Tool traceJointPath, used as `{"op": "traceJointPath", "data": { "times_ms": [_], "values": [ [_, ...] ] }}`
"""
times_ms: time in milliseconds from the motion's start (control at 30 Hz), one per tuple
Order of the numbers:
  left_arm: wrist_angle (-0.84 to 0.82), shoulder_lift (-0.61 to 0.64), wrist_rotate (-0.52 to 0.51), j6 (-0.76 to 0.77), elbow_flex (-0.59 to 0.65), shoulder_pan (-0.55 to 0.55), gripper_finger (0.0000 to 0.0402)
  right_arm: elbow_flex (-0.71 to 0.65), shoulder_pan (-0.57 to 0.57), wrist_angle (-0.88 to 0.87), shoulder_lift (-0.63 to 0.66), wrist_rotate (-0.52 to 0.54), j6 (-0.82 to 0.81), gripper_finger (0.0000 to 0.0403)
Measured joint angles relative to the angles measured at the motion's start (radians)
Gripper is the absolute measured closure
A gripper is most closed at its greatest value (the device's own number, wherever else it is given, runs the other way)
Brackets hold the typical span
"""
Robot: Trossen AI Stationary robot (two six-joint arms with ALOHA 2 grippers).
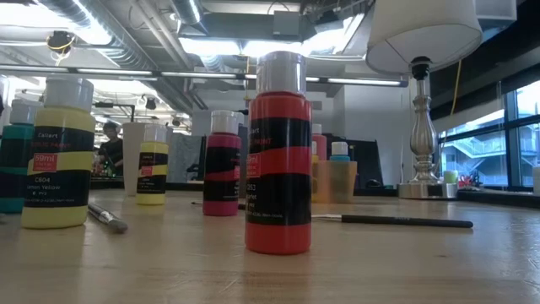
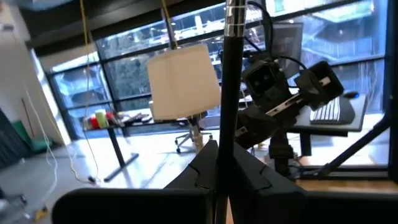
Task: Pick & Place Paint Supplies
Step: Put the silver paint brush into the white cup
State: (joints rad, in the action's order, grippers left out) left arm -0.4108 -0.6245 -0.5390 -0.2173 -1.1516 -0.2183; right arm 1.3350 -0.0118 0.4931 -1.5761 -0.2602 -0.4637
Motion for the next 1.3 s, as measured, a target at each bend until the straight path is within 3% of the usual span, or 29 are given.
{"op": "traceJointPath", "data": {
  "times_ms": [367,667,833,1000,1300],
  "values": [
    [0.234,0.167,0.009,0.189,0.333,0.074,0.0393,0.000,0.007,-0.022,0.000,-0.006,-0.024,0.0112],
    [0.235,0.303,-0.024,0.308,0.589,0.179,0.0393,0.000,0.034,-0.023,0.000,-0.007,-0.025,0.0112],
    [0.261,0.326,-0.052,0.435,0.737,0.262,0.0392,0.000,0.034,-0.024,0.000,-0.015,-0.033,0.0112],
    [0.336,0.343,-0.023,0.466,0.860,0.315,0.0393,0.000,0.042,-0.026,0.000,-0.015,-0.036,0.0112],
    [0.381,0.347,0.001,0.506,0.971,0.381,0.0393,0.000,0.061,-0.044,0.000,-0.015,-0.054,0.0112]
  ]
}}
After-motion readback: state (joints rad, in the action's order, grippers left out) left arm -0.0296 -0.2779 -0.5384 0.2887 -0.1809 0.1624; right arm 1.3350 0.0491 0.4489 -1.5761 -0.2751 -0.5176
